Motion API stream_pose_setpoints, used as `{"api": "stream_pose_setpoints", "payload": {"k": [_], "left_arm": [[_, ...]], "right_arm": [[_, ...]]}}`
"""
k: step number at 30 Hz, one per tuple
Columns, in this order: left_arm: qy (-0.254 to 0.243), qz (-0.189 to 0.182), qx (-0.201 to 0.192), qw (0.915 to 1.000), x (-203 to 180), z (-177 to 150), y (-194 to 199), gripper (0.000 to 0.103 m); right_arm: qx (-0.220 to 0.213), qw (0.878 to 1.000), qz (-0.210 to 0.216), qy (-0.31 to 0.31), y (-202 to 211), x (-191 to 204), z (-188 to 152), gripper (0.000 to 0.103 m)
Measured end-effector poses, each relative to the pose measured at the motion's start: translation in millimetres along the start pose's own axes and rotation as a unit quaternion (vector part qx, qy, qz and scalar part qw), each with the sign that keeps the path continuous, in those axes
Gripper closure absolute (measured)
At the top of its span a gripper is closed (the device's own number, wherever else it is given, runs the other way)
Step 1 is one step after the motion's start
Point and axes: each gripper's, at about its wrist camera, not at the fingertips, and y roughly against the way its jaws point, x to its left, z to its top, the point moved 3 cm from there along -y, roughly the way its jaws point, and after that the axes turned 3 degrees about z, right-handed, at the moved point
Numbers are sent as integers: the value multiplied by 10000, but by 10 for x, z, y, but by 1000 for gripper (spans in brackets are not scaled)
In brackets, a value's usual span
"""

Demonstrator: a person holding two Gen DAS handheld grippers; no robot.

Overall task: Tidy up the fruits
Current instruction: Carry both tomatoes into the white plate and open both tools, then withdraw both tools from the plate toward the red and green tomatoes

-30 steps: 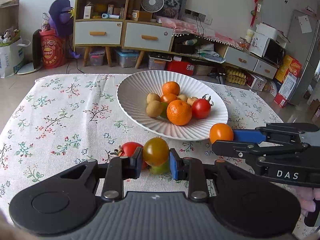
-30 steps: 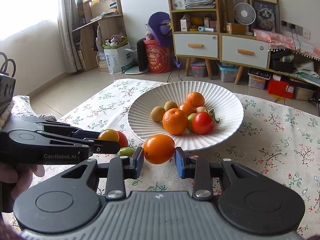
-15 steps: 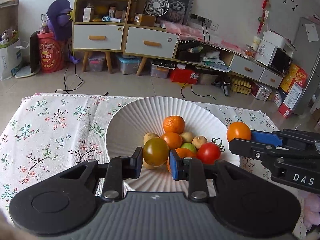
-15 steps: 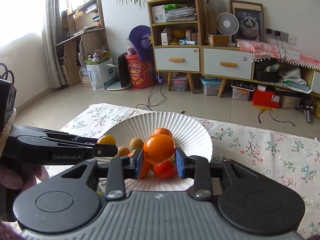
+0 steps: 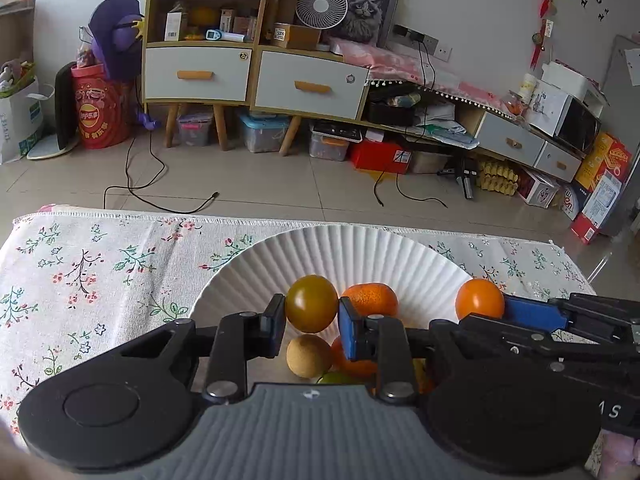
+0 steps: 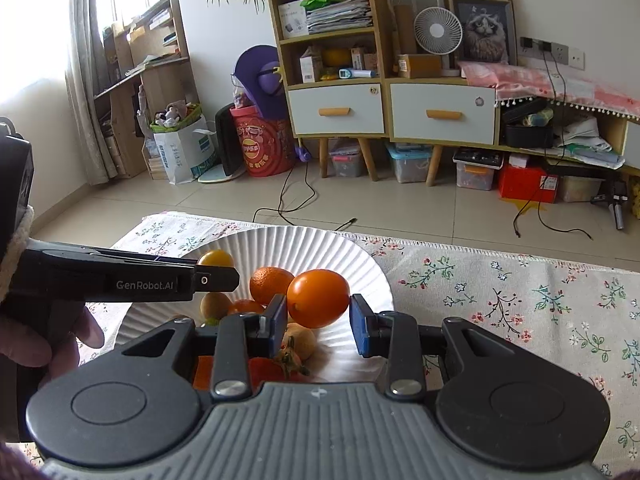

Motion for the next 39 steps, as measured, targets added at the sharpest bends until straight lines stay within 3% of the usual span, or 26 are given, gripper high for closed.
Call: {"api": "stream_pose_setpoints", "payload": {"k": [18, 27, 31, 39], "left_arm": [[-111, 141, -52, 9998, 2, 58, -75, 77], [-189, 183, -151, 9995, 14, 37, 103, 65], [-175, 188, -173, 9995, 34, 31, 244, 54], [-192, 234, -95, 9995, 46, -46, 490, 36]], "right_arm": [[-15, 10000, 73, -35, -23, -10, 32, 70], [-81, 9999, -93, -117, 69, -53, 95, 62], [-59, 9998, -148, -112, 130, -19, 120, 56], [-102, 9997, -207, 20, 338, 136, 168, 38]]}}
